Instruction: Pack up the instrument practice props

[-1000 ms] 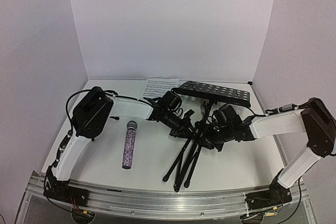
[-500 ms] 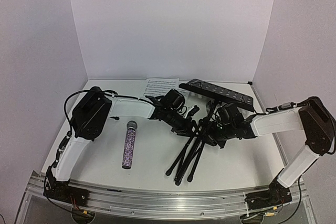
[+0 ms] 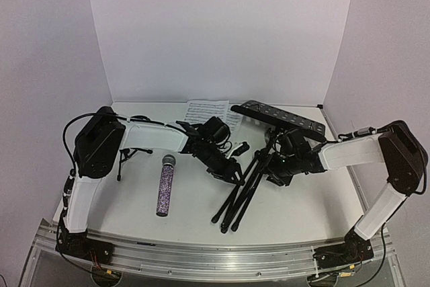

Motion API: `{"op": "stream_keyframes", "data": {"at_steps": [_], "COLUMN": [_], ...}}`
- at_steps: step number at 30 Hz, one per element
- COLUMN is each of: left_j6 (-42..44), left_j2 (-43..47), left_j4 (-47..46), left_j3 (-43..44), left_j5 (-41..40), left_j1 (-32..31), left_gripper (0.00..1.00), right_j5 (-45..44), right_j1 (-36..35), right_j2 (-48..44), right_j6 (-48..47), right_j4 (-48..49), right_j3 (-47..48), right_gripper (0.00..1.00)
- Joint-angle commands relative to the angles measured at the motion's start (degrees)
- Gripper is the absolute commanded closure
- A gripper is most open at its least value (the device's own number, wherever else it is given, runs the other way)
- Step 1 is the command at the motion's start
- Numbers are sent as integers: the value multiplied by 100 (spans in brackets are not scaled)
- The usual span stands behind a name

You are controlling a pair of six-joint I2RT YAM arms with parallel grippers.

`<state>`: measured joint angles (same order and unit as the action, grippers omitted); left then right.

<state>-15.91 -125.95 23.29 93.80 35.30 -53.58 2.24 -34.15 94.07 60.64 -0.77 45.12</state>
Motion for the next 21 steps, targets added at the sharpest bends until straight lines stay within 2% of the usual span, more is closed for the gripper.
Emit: {"op": "stream_keyframes", "data": {"at_steps": [1,3,6,11,17,21], "left_j6": [148,149,122,178,-157,207], "left_j2": [38,-62,-153,-195,-344,-107], "left_j4": [-212,-214,-374,-674,-879,-520], "left_j3": [-76,-69,-159,-161,68,219], "left_j5": [100,90,133,345,634,526], "left_j1": [-95,-128,-202,-470,-496,-472], "left_gripper": [63,65,80,88,89,83], "right_j5": [-43,3,54,186,181,131], "right_j1": [20,21,18,13,-18,-15], "right_j2": [119,213,359,354,129,-170], "right_j6": [-273,-236,-153,-140,-224,-460], "right_j4": [-556,-558,-556,-611,-754,-1119], "right_j3": [350,401,461,528,537,625], "right_gripper": [64,69,78,80,80,72]}}
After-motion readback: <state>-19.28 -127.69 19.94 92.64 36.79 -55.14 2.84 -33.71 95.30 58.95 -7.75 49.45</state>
